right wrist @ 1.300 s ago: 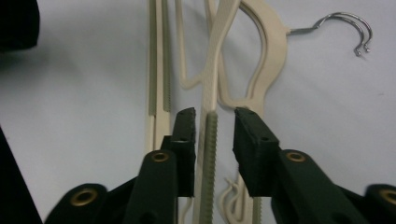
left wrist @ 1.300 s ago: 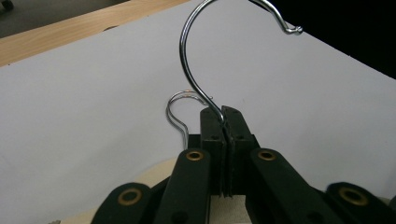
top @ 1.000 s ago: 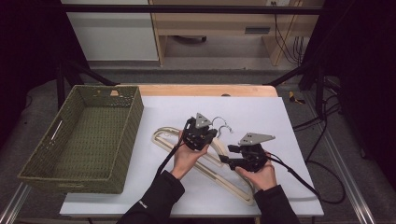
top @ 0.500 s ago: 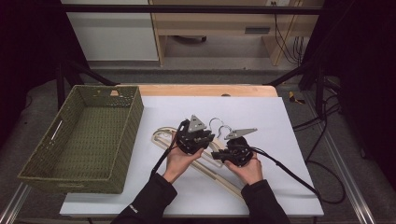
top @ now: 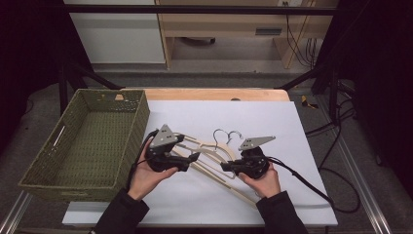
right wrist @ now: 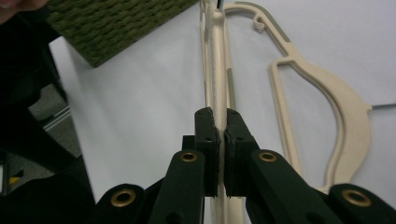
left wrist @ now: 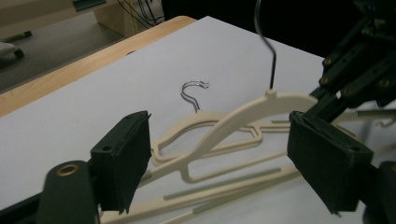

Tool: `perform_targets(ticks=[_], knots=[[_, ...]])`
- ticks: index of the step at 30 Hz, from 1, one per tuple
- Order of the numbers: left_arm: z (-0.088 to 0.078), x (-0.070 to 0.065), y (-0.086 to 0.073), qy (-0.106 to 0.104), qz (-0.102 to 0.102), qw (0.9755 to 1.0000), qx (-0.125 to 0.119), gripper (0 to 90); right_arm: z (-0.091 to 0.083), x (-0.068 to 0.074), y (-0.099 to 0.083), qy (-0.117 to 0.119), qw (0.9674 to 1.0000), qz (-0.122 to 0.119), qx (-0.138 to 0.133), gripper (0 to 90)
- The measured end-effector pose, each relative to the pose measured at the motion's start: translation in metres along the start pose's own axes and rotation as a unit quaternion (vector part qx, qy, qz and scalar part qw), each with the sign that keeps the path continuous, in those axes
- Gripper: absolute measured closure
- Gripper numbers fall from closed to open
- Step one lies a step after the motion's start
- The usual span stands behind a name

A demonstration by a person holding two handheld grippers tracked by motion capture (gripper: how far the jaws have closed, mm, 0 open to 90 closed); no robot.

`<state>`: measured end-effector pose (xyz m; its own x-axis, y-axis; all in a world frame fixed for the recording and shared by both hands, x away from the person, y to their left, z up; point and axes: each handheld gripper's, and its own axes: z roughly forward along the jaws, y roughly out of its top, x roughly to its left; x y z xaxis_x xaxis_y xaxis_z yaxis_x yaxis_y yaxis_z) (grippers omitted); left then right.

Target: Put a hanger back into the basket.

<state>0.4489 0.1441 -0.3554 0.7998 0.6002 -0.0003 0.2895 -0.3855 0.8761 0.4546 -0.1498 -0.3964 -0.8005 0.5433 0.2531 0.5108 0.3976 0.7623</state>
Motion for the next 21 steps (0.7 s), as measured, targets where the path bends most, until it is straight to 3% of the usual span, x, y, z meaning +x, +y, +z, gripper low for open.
perform_targets(ticks=[7, 8, 10, 17, 18, 21], knots=[[-0.012, -0.005, -0.021, -0.018, 0.005, 0.9998, 0.007, 18.9, -0.012, 0.015, 0.005, 0.035, 0.9986, -0.039, -0.001, 87.0], [-0.011, -0.007, -0.026, -0.032, 0.01, 0.9994, 0.009, 20.9, -0.01, 0.021, 0.006, 0.047, 0.9974, -0.055, 0.008, 87.0], [-0.007, -0.009, -0.029, -0.039, 0.02, 0.9989, 0.017, 26.8, -0.006, 0.026, 0.005, 0.055, 0.9963, -0.065, 0.015, 87.0], [0.006, -0.015, -0.033, -0.059, 0.048, 0.9955, 0.056, 40.2, 0.004, 0.037, 0.005, 0.084, 0.9926, -0.084, 0.026, 87.0], [0.009, -0.018, -0.033, -0.059, 0.06, 0.9945, 0.062, 44.7, 0.006, 0.038, 0.005, 0.089, 0.9919, -0.086, 0.027, 87.0], [0.012, -0.02, -0.033, -0.068, 0.068, 0.9926, 0.074, 57.0, 0.008, 0.04, 0.005, 0.097, 0.9907, -0.09, 0.031, 87.0]])
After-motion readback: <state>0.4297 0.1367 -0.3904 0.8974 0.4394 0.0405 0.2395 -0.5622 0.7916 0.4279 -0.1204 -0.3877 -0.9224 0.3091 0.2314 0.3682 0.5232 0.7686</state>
